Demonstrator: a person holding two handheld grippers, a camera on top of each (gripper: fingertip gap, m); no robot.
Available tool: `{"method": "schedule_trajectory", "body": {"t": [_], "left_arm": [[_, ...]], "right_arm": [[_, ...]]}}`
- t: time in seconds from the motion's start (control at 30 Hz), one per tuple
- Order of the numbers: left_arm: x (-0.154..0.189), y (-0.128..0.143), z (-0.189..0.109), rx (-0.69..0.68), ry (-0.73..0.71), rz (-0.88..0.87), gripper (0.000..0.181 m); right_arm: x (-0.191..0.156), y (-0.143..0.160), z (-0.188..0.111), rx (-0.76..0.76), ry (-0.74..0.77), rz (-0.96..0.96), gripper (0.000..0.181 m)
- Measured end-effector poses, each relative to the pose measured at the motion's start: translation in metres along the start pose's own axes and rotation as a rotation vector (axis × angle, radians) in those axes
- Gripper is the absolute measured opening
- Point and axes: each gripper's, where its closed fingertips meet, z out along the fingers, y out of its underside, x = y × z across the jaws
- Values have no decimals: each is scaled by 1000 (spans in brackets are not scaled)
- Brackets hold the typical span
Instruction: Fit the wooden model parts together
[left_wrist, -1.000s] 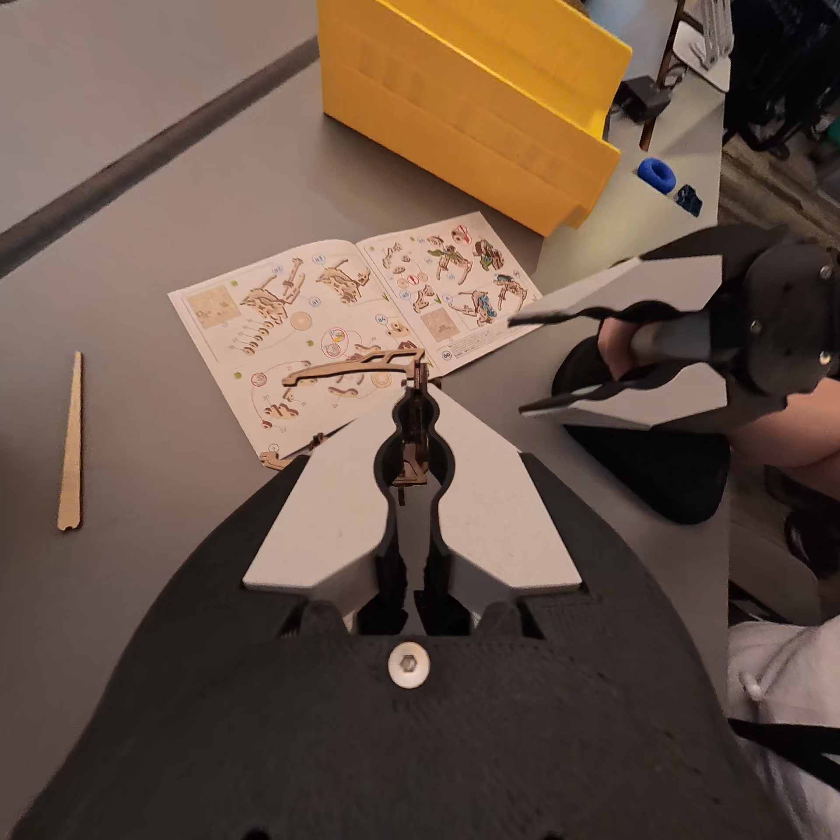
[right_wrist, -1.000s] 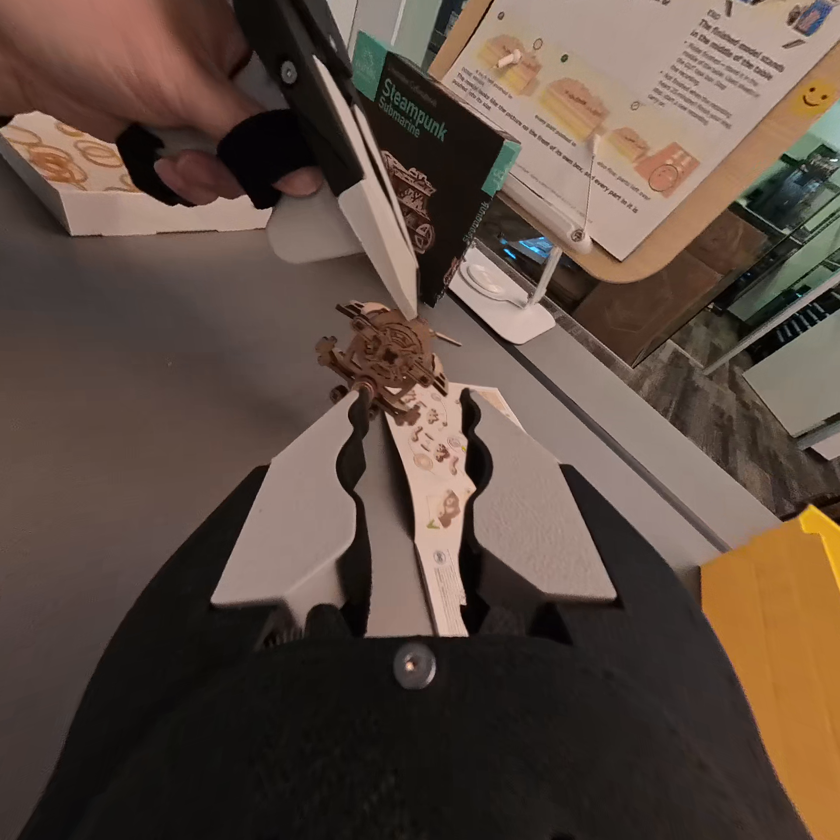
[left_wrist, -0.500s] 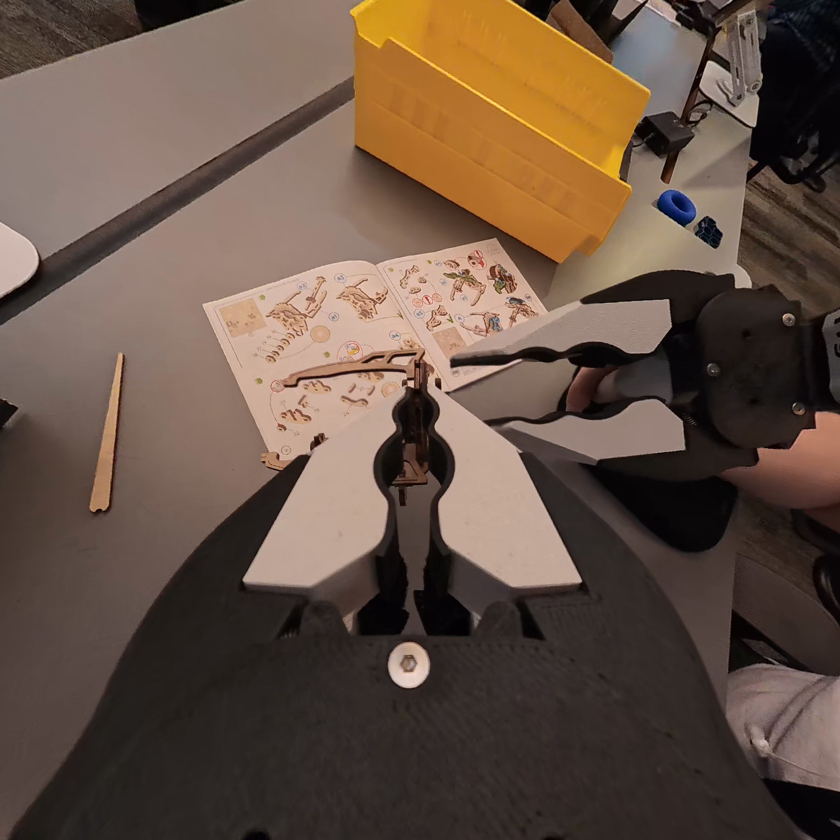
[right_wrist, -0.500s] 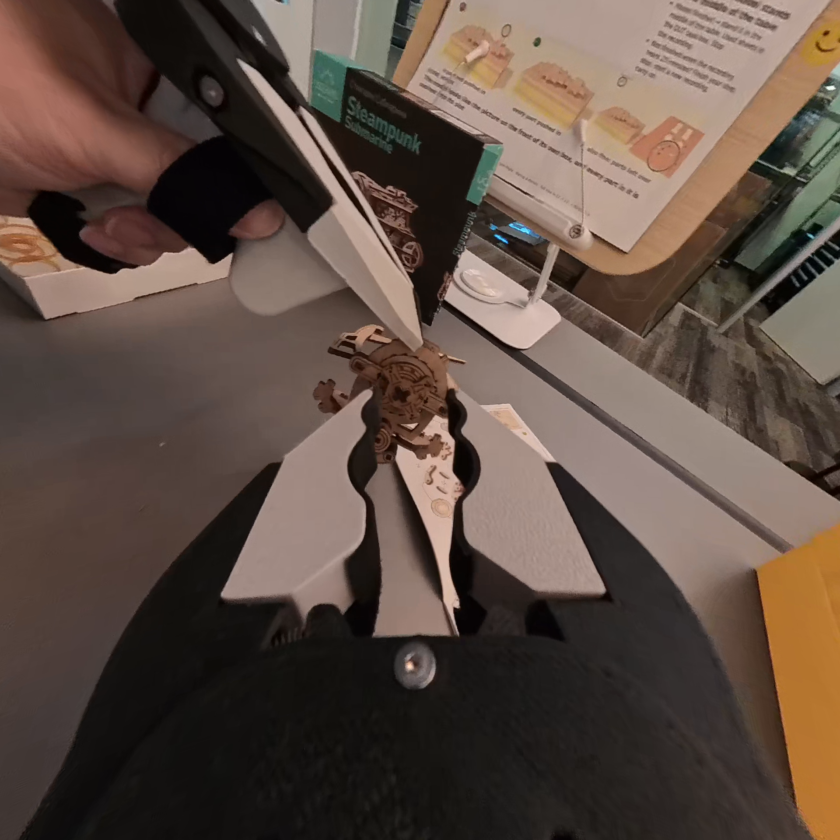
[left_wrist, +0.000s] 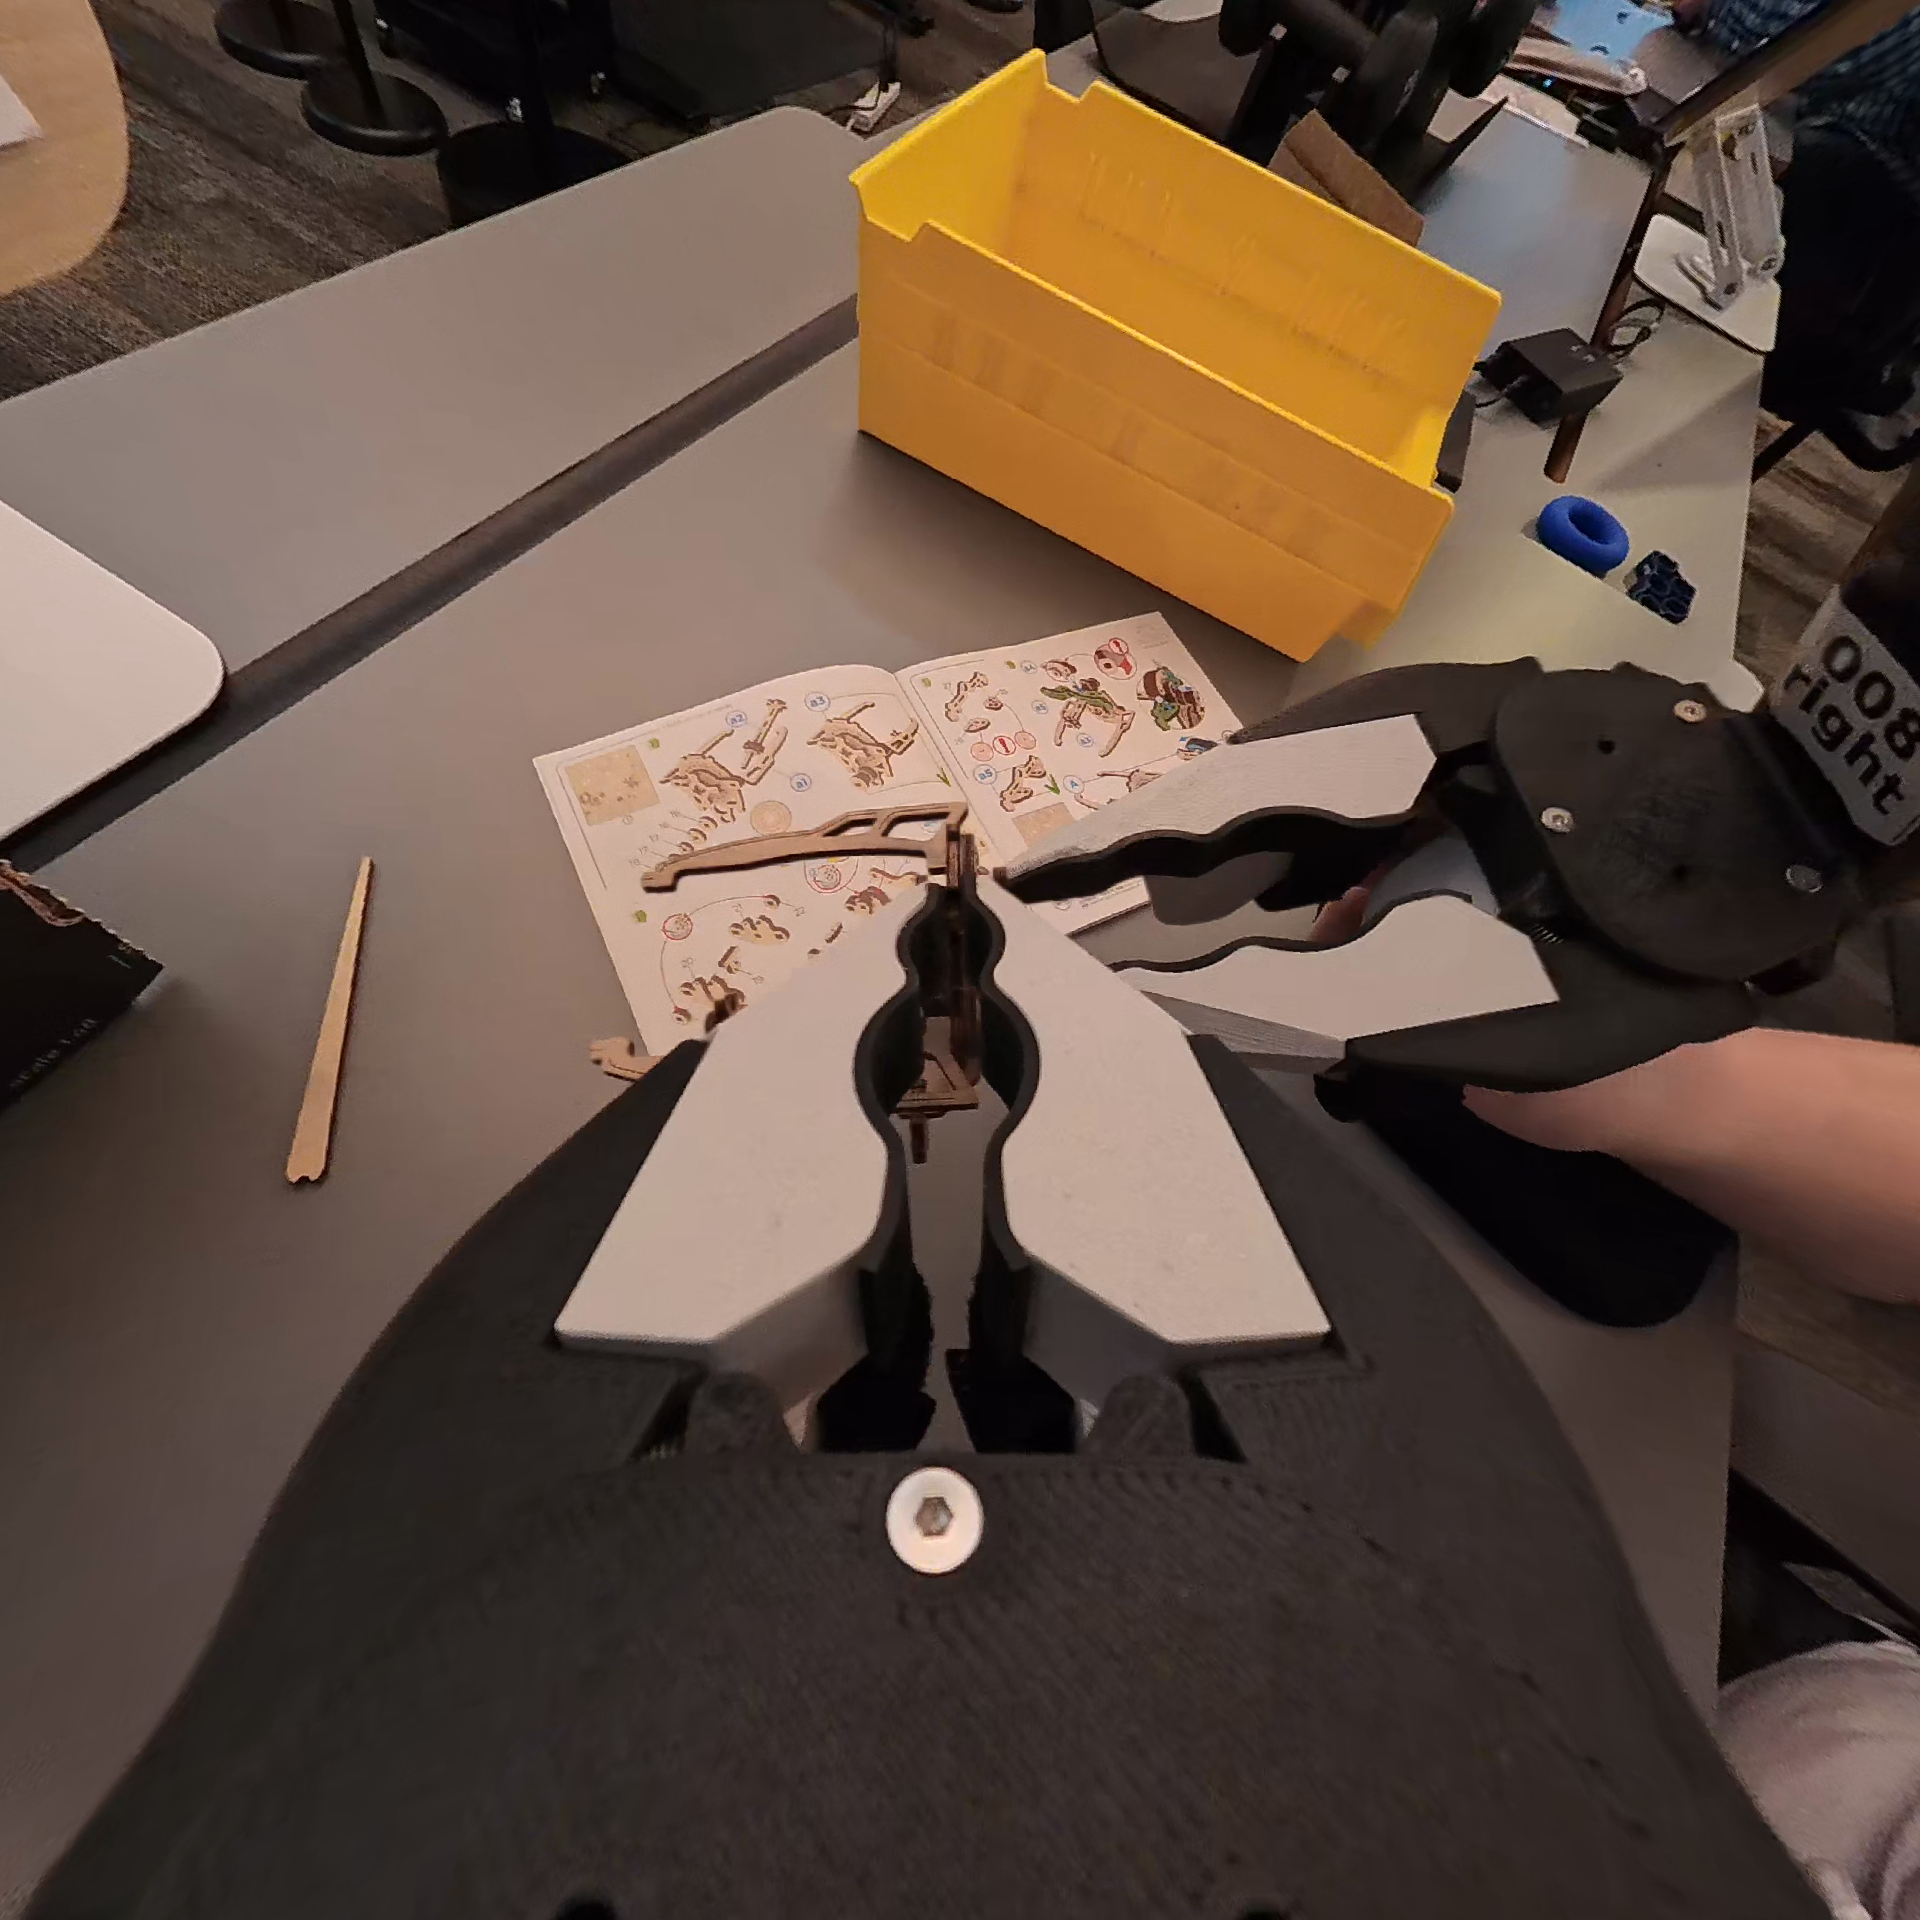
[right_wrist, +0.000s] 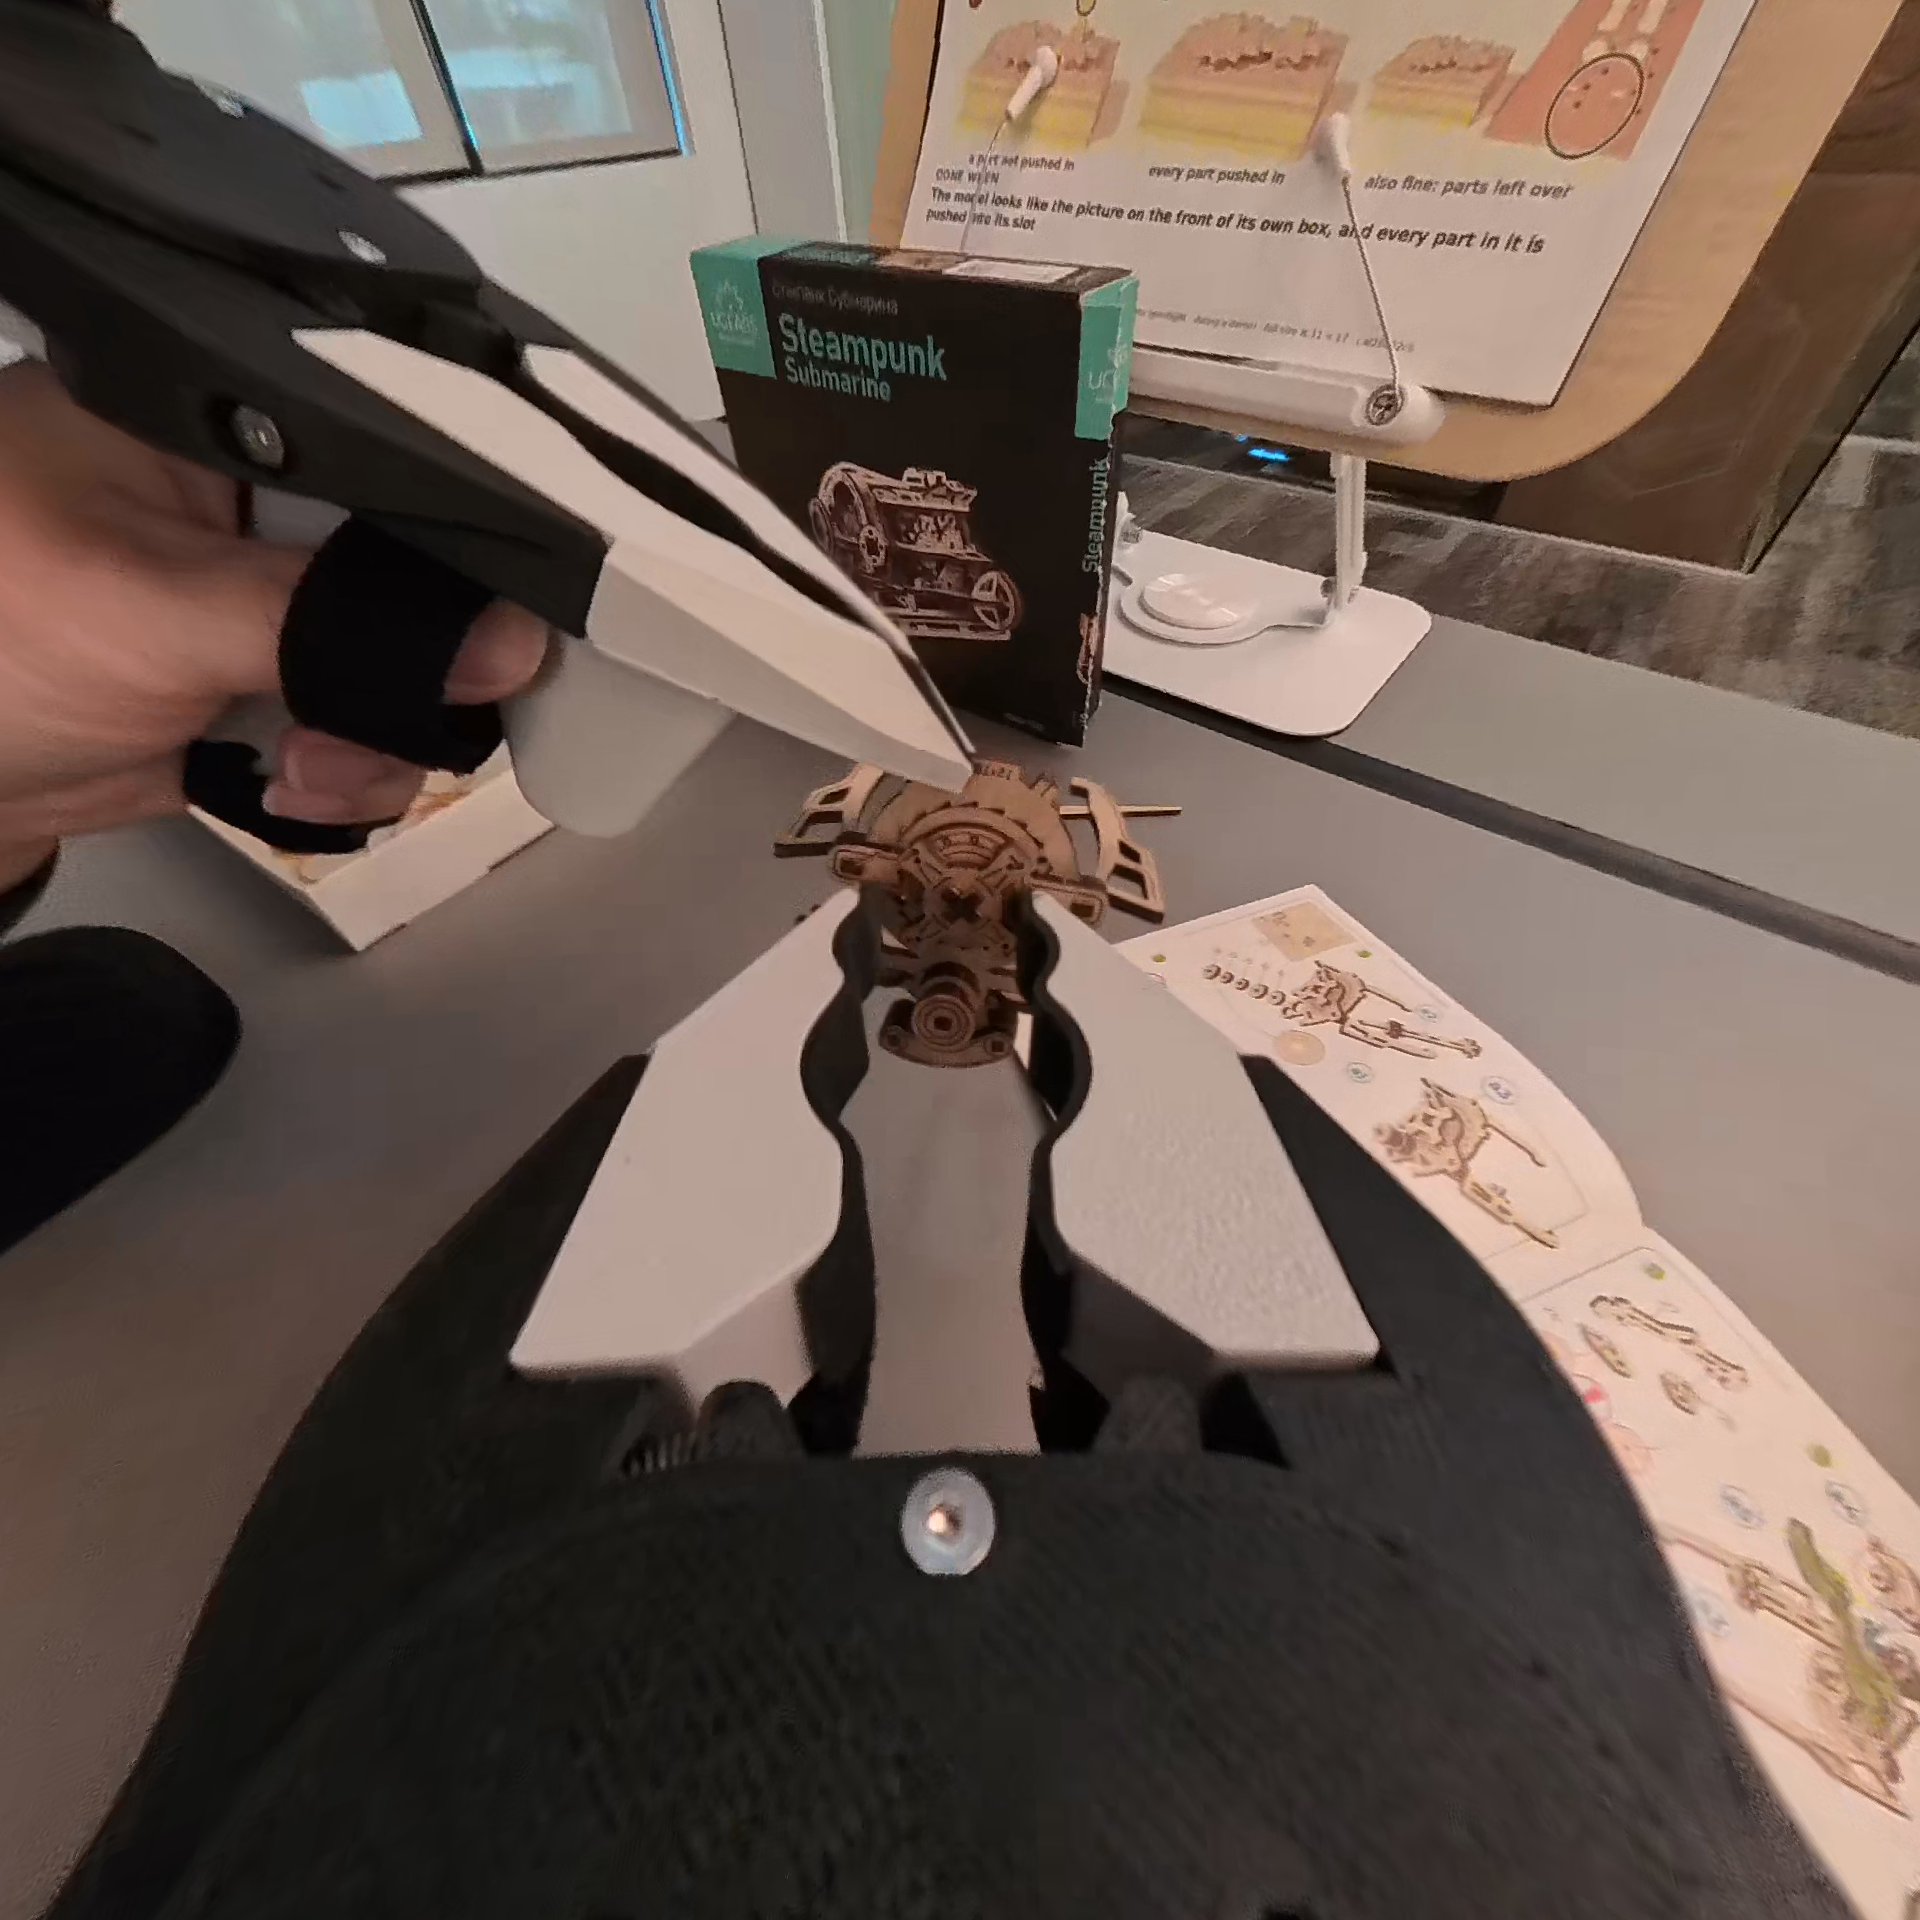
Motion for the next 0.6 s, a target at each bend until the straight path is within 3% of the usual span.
{"method": "schedule_trajectory", "body": {"t": [0.33, 0.6], "left_arm": [[2, -4, 0, 24, -10, 5, 0], [0, -6, 0, 41, -55, 40, 0]], "right_arm": [[4, -5, -2, 25, -16, 77, 16], [3, -7, 0, 81, -150, 390, 15]]}}
